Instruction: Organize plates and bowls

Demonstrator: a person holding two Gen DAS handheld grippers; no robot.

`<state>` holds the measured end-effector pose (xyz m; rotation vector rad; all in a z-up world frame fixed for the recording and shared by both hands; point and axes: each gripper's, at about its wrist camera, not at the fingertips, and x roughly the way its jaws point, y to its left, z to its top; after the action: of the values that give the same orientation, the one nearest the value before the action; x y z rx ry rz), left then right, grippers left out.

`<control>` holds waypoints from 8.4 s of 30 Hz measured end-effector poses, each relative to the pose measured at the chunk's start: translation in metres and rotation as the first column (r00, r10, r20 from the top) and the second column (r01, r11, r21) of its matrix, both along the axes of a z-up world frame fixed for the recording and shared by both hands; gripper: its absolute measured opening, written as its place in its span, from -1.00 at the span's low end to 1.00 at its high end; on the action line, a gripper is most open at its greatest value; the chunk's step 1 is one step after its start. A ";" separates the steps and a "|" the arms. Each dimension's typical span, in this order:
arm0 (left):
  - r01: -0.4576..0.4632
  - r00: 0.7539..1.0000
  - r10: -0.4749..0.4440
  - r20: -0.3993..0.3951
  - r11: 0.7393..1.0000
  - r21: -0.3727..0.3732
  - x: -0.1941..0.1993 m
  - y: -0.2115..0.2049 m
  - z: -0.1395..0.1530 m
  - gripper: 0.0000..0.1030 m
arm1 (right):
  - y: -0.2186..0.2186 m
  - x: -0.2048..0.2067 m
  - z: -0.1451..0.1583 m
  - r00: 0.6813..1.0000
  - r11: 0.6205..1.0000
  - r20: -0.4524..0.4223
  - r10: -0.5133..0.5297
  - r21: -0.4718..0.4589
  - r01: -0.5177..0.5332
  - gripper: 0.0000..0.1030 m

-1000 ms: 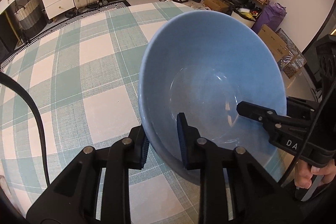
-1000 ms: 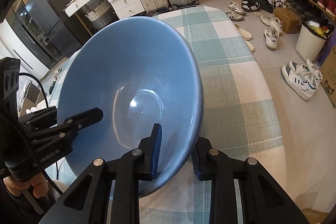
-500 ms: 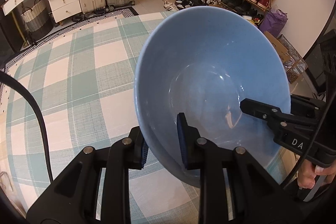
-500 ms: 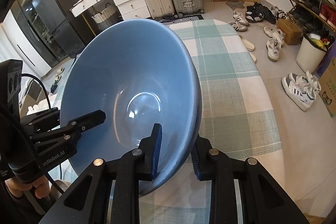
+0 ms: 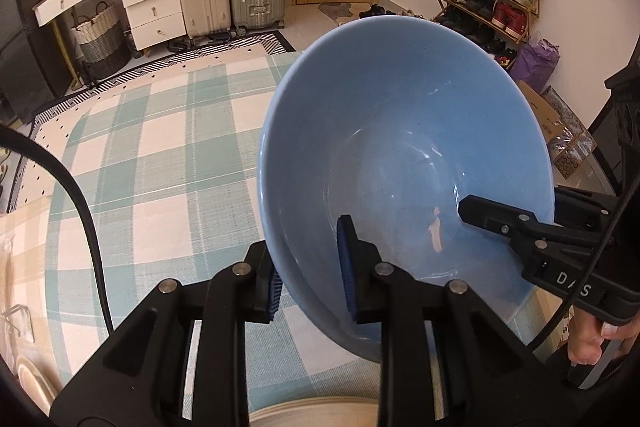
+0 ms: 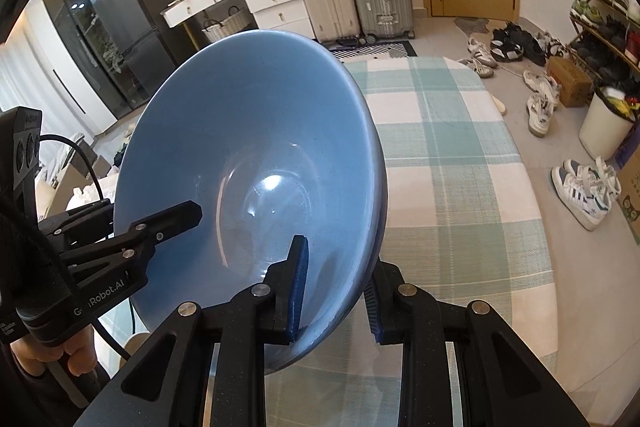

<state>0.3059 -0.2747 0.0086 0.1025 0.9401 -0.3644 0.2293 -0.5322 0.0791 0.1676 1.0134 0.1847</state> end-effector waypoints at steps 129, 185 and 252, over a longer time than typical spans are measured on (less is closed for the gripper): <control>-0.293 0.956 0.289 -0.050 0.946 -0.138 -0.286 0.175 -0.066 -0.40 | 0.128 -0.176 -0.026 0.961 0.960 -0.023 0.275 -0.048 -0.275 -0.05; -0.332 0.845 0.372 0.384 0.928 -0.168 -0.412 0.236 0.027 0.95 | 0.066 -0.264 0.018 0.902 0.990 0.407 0.142 -0.077 -0.122 0.98; -0.301 0.856 0.329 0.399 0.944 -0.133 -0.415 0.219 -0.030 0.95 | 0.059 -0.278 -0.002 0.873 0.993 0.482 0.070 -0.113 -0.018 0.99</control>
<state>-0.1089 -0.0556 -0.0211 -0.0368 0.5043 -0.0591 -0.0482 -0.4736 0.0776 -0.0024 0.5207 0.2022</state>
